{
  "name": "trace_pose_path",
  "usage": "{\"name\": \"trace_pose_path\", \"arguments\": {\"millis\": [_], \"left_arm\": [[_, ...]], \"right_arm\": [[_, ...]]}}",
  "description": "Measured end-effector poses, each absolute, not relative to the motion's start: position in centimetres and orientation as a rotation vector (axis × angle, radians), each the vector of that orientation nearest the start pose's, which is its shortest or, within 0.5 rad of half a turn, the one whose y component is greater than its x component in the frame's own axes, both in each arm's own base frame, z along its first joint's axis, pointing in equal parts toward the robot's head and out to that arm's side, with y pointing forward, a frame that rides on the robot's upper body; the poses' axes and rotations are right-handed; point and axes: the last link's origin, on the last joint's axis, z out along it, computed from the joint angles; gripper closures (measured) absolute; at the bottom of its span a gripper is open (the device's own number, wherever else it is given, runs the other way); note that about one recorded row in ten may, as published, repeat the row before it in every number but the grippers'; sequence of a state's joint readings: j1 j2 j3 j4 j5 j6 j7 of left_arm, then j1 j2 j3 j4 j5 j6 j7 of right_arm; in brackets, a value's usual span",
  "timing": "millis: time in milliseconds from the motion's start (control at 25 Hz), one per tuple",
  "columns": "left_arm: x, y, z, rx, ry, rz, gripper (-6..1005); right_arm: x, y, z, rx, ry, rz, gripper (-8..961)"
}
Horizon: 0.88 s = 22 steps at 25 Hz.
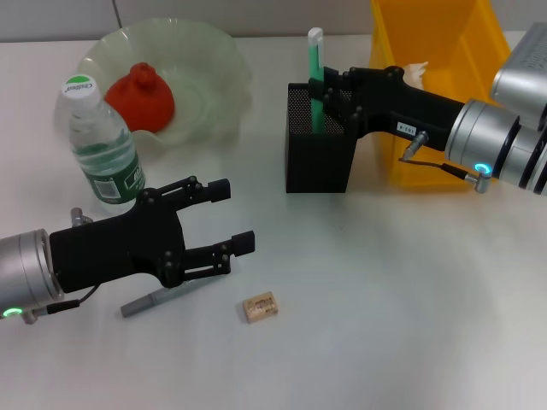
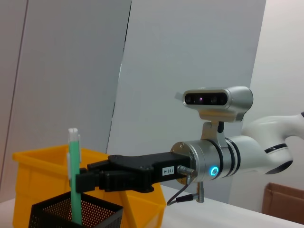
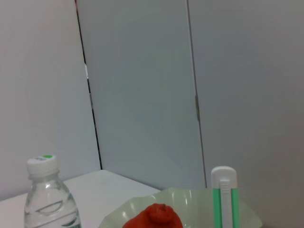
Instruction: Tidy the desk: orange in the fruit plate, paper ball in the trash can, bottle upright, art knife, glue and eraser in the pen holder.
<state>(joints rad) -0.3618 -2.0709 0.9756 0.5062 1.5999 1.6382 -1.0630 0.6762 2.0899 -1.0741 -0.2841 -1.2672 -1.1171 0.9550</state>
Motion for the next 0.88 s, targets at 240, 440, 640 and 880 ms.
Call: {"name": "trace_pose_path", "arguments": {"millis": [240, 440, 640, 880], "left_arm": [[-27.0, 27.1, -2.6, -2.689, -0.438, -1.016, 198], [-27.0, 27.1, -2.6, -2.689, -0.438, -1.015, 198], [-27.0, 27.1, -2.6, -2.689, -0.439, -1.016, 198], [-27.0, 27.3, -2.5, -2.680, -0.439, -1.017, 198]], "right_arm": [[22.5, 38.2, -5.9, -2.416, 0.496, 0.821, 755], [22.5, 38.1, -5.9, -2.415, 0.495, 0.823, 687], [22.5, 38.2, -5.7, -2.406, 0.495, 0.834, 619], [21.9, 37.1, -4.5, -2.362, 0.496, 1.016, 619]]}}
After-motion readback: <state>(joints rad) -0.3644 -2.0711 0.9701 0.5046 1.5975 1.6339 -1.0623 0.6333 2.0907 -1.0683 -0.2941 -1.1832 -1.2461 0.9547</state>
